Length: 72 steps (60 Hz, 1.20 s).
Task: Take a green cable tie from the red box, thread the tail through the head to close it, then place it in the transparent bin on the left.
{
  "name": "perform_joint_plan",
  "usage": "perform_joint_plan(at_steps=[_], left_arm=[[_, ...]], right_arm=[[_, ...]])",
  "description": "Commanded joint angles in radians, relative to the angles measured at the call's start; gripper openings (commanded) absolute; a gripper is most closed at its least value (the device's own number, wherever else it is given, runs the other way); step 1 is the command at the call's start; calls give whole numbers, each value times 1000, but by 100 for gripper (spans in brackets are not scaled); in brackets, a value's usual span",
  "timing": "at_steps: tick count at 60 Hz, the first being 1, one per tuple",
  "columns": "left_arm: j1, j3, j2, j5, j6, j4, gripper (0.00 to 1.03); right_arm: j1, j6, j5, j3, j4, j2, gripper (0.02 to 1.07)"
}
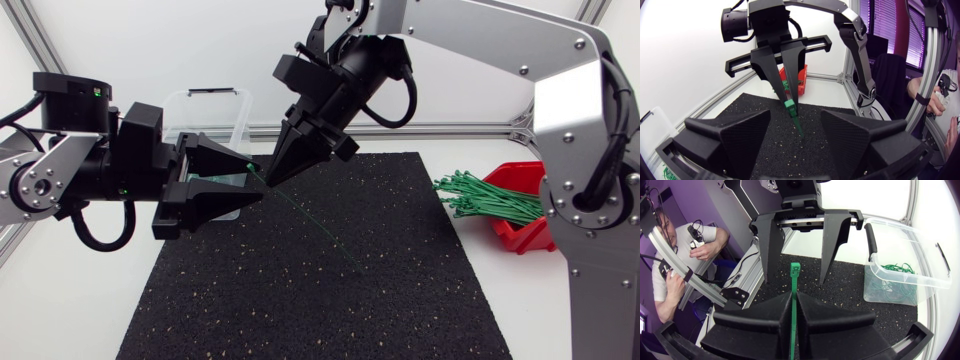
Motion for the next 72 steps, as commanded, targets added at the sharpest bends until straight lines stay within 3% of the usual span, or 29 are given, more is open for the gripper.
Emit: perform_joint_plan(at_steps=[1, 15, 33, 40, 49, 62, 72], left_arm=[[7, 19, 17, 28, -7, 21, 60], [18, 14, 33, 63, -9, 67, 51], [21, 25, 74, 87, -7, 113, 51], [36, 25, 79, 94, -11, 130, 42], [41, 23, 83, 107, -12, 136, 42], [39, 30, 89, 110, -21, 144, 30], [41, 26, 89, 110, -27, 150, 29]], right_arm=[[4, -33, -11, 29, -24, 39, 8], [-2, -41, -20, 54, -36, 48, 8], [-14, -46, -34, 85, -57, 48, 8], [-16, -46, -34, 88, -57, 59, 8], [-16, -49, -34, 92, -59, 69, 7], [-11, -49, -39, 103, -57, 75, 8], [-19, -47, -40, 106, -62, 74, 8]])
